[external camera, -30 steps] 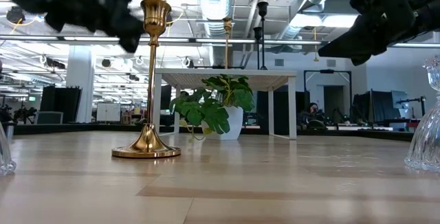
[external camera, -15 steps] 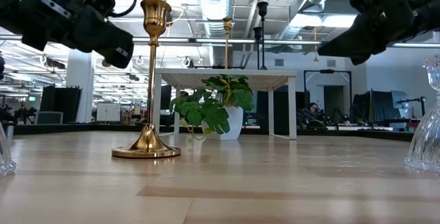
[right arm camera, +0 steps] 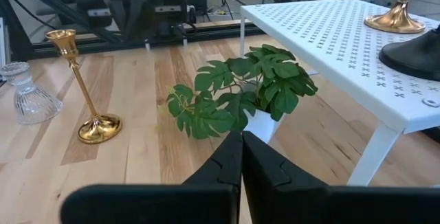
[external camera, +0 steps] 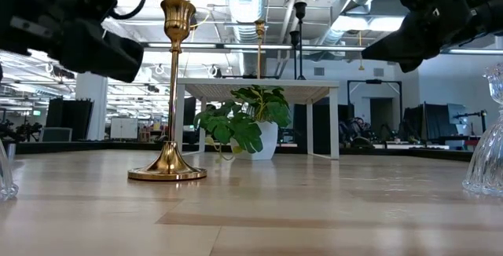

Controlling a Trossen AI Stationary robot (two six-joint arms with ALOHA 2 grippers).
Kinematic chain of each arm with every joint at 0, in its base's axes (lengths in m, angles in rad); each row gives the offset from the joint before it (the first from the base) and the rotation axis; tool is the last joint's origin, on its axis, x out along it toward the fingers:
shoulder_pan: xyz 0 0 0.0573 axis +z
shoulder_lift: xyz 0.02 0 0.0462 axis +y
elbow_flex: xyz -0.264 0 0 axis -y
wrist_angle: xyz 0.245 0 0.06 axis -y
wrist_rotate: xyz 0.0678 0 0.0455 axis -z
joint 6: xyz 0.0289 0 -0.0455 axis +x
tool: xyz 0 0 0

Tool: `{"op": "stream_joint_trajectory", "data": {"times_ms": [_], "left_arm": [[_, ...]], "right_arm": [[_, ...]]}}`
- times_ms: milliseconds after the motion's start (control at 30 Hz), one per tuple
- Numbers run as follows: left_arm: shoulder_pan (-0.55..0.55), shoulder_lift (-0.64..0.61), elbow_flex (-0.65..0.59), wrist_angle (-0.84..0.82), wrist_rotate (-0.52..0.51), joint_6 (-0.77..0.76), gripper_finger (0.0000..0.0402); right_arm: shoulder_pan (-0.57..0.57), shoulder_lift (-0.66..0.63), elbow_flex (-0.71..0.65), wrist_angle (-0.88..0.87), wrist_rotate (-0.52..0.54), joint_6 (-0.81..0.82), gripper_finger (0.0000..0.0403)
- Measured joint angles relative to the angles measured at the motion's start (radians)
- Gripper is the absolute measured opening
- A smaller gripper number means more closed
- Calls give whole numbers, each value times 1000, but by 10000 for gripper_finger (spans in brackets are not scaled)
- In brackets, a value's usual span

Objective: Pick & Place candle stick holders
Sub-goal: Put the gold candle holder on the shelf aligned with the other gold candle holder

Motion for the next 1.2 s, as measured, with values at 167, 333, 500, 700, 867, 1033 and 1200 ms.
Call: {"op": "stream_joint_trajectory", "data": {"times_ms": [167, 333, 500, 700, 867, 1033, 1200], "left_arm": [[-10, 62, 0, 0, -19, 12, 7], [-9, 127, 0, 28, 64, 42, 4], [-9, 219, 0, 200, 151, 68, 5], [1, 360, 0, 339, 148, 91, 7], [4, 459, 2, 476, 76, 59, 8], [4, 536, 31, 488, 72, 17, 33], [4, 612, 69, 494, 106, -39, 85]], "right_arm": [[0, 0, 0, 0, 0, 13, 0], [0, 0, 0, -1, 0, 16, 0], [0, 0, 0, -1, 2, 16, 0], [0, 0, 0, -1, 4, 16, 0], [0, 0, 0, -2, 4, 16, 0], [0, 0, 0, -2, 3, 16, 0], [0, 0, 0, -2, 2, 16, 0]]}}
